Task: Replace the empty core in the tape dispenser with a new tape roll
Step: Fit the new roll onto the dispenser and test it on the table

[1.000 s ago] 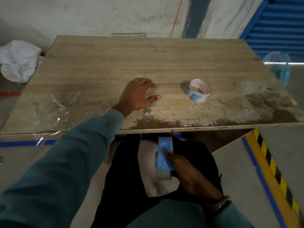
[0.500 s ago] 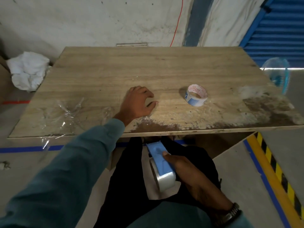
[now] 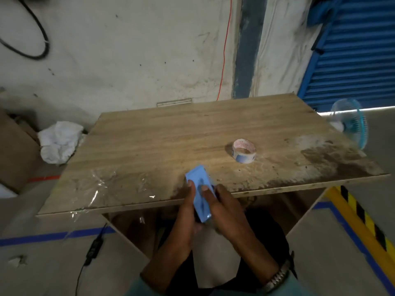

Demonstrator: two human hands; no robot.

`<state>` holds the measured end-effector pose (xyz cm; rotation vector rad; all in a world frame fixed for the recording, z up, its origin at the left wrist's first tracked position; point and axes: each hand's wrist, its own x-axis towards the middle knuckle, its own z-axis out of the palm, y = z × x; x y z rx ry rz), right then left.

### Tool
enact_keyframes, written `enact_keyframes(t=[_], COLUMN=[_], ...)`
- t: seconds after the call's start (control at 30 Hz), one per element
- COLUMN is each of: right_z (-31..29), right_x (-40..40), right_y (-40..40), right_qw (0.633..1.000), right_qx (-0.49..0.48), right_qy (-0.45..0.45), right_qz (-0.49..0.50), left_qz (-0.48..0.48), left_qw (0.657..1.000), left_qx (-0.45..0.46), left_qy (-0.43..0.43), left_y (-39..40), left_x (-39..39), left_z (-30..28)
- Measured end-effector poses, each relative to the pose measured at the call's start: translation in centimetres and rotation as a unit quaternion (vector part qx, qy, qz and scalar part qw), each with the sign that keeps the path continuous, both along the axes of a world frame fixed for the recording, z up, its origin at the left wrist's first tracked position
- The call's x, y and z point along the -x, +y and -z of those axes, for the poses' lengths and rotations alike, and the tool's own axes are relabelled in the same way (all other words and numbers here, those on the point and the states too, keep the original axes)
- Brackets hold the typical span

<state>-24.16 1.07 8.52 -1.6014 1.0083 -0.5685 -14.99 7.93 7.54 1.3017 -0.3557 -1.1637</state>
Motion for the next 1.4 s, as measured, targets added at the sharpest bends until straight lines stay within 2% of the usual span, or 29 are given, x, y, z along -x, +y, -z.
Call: enact_keyframes(t=[0.07,0.17,0.27,0.43,0.53,0.63,0.77,0.87,1.0,1.07,1.17,1.27,1.37,1.4], right_z=[0.2,1.2,2.5,3.5,5.0,6.5,7.8,7.9,6.9,5.0,-0.2,-8.7,-18.8,-22.4], right_x=[-0.8,-2.5,-4.7,-7.0,-7.9,-9.6,-13.2,-15.9,-17.4,-17.0,-16.3,-16.2,-17.5,-18.3], right_y=[-0.4,-1.5,-2.5,-6.8,-9.9,-13.8,-18.4,-19.9,-20.5,-20.8,-22.6,-25.8,-30.9,-32.6], right_qw=[0.989,0.942,0.9,0.867,0.857,0.853,0.868,0.871,0.866,0.87,0.87,0.853,0.814,0.801], right_qx=[0.123,0.304,0.396,0.453,0.456,0.46,0.442,0.429,0.405,0.372,0.293,0.223,0.273,0.297], right_qy=[0.063,0.119,0.161,0.195,0.224,0.217,0.199,0.227,0.282,0.303,0.323,0.336,0.363,0.372], right_qz=[-0.046,-0.077,-0.087,-0.073,-0.089,-0.118,-0.103,-0.073,-0.074,-0.111,-0.231,-0.331,-0.362,-0.364], left_qz=[0.007,-0.028,-0.034,-0.136,-0.127,-0.096,-0.058,-0.072,-0.057,-0.028,0.043,0.108,0.177,0.173], left_qw=[0.998,0.994,0.994,0.988,0.977,0.932,0.854,0.822,0.83,0.837,0.836,0.779,0.719,0.698], left_qx=[0.038,0.058,0.064,0.01,-0.001,-0.014,-0.06,-0.084,-0.06,-0.075,-0.132,-0.182,-0.204,-0.194], left_qy=[0.052,0.085,0.083,-0.072,-0.173,-0.348,-0.513,-0.558,-0.552,-0.542,-0.53,-0.591,-0.64,-0.667], left_y=[-0.8,-2.8,-5.3,-11.0,-14.2,-17.4,-21.2,-22.1,-21.3,-21.2,-21.2,-22.0,-25.1,-26.2], left_x=[-0.9,-3.1,-5.4,-9.3,-11.9,-15.5,-19.4,-19.9,-18.6,-18.9,-20.0,-22.1,-24.9,-25.9], left_z=[-0.9,-1.3,0.0,1.2,2.8,4.7,6.0,6.8,4.9,4.2,1.0,-5.5,-16.7,-20.4])
